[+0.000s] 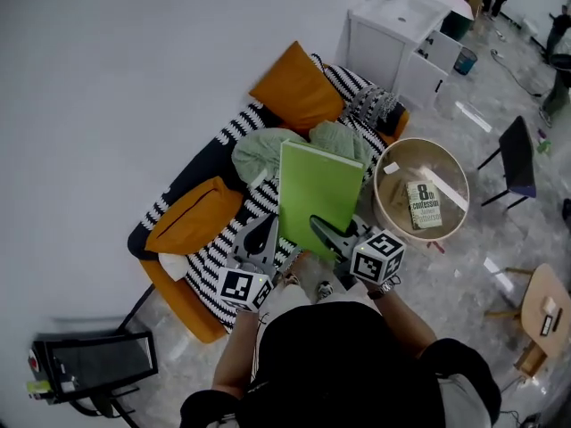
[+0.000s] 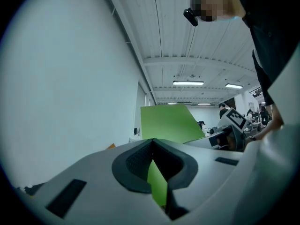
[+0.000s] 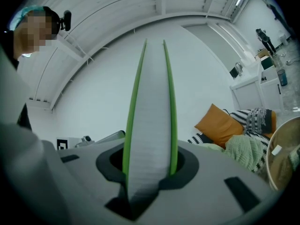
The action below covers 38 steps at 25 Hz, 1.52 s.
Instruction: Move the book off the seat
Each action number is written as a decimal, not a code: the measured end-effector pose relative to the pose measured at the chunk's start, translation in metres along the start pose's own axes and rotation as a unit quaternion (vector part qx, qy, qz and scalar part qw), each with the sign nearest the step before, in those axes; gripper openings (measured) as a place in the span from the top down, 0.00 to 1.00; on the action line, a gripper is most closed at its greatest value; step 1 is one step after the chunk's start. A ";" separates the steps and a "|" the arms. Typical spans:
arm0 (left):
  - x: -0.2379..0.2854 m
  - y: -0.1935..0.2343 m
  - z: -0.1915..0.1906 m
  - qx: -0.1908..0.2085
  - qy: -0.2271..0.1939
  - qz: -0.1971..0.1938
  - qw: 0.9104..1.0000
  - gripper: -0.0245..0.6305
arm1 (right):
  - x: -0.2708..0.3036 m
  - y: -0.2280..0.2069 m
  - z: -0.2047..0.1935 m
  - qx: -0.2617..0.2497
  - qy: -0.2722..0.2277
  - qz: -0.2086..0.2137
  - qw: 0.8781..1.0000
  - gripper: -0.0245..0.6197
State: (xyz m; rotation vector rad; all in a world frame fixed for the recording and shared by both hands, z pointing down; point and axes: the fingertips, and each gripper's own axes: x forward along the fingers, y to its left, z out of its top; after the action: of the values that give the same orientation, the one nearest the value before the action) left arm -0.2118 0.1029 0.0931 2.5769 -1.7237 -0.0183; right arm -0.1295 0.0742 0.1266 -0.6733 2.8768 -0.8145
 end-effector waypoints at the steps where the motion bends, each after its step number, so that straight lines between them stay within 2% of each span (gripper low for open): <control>1: 0.003 -0.003 0.002 0.001 -0.001 -0.008 1.000 0.95 | -0.002 0.000 0.002 0.000 -0.003 -0.003 1.000 0.76; 6: 0.016 -0.013 0.010 0.007 -0.005 -0.052 0.999 0.95 | -0.008 -0.002 0.012 -0.003 -0.022 -0.031 0.999 0.76; 11: 0.028 -0.015 0.013 0.004 -0.012 -0.101 0.995 0.95 | -0.015 -0.008 0.016 -0.006 -0.046 -0.076 0.996 0.76; 22: 0.034 -0.025 0.007 -0.013 -0.010 -0.203 0.979 0.95 | -0.040 -0.002 0.006 0.004 -0.093 -0.183 0.979 0.76; 28: 0.039 -0.056 -0.002 -0.023 -0.002 -0.278 0.960 0.95 | -0.074 0.001 -0.004 0.011 -0.123 -0.249 0.960 0.76; 38: 0.036 -0.131 -0.010 -0.021 0.004 -0.402 0.916 0.95 | -0.151 0.006 -0.022 0.029 -0.179 -0.361 0.915 0.76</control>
State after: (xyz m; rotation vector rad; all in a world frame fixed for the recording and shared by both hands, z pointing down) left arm -0.0772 0.1201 0.0979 3.0207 -0.5374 -0.0670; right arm -0.0004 0.1546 0.1352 -1.7194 2.2420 -0.7170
